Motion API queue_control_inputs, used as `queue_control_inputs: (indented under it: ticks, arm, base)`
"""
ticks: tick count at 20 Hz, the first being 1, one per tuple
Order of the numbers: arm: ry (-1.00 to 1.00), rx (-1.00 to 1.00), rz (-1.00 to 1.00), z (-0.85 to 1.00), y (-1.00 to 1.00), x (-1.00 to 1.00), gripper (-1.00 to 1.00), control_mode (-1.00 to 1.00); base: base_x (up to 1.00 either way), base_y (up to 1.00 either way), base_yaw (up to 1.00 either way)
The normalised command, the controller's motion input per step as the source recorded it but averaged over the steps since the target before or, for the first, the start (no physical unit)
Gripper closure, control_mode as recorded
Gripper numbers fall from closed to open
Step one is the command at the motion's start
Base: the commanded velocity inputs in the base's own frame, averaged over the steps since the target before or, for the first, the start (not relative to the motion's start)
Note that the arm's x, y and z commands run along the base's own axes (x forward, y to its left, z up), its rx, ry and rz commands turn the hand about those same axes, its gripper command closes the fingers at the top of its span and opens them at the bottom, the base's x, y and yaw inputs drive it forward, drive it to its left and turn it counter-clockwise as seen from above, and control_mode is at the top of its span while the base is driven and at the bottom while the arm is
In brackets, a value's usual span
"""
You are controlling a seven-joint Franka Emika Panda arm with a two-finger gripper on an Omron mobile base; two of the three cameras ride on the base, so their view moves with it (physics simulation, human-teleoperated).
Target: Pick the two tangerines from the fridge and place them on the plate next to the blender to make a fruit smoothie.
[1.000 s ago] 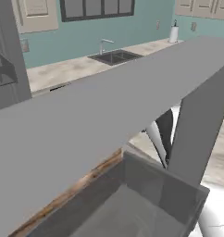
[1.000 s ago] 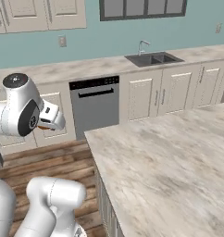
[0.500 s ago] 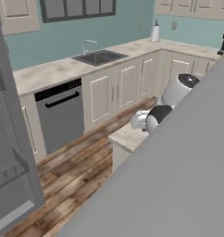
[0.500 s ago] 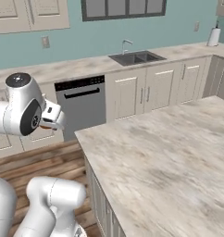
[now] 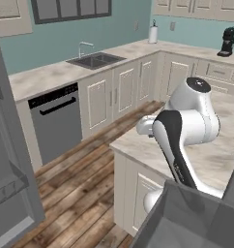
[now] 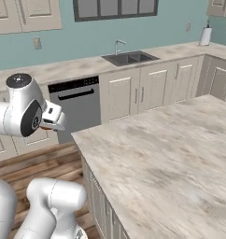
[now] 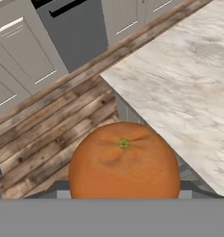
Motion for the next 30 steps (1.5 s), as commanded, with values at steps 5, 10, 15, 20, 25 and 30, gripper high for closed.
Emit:
queue_control_inputs:
  ticks: [5,10,15,20,25,30]
  arm:
    - [0.00,0.00,0.00,0.00,0.00,0.00,1.00,1.00]
    - [0.00,0.00,0.00,0.00,0.00,0.00,1.00,1.00]
    - [0.00,0.00,0.00,0.00,0.00,0.00,1.00,1.00]
    - [0.00,0.00,0.00,0.00,0.00,0.00,1.00,1.00]
    - [0.00,0.00,0.00,0.00,0.00,0.00,1.00,1.00]
    - [0.00,0.00,0.00,0.00,0.00,0.00,1.00,1.00]
  base:
    - [0.01,-0.72,-0.25]
    - [-0.75,-0.22,-0.09]
    - [-0.88,-0.92,-0.34]
    - [-0.54,-1.00,-0.44]
    - [-0.44,-1.00,-0.49]
    - [0.00,-0.99,-0.59]
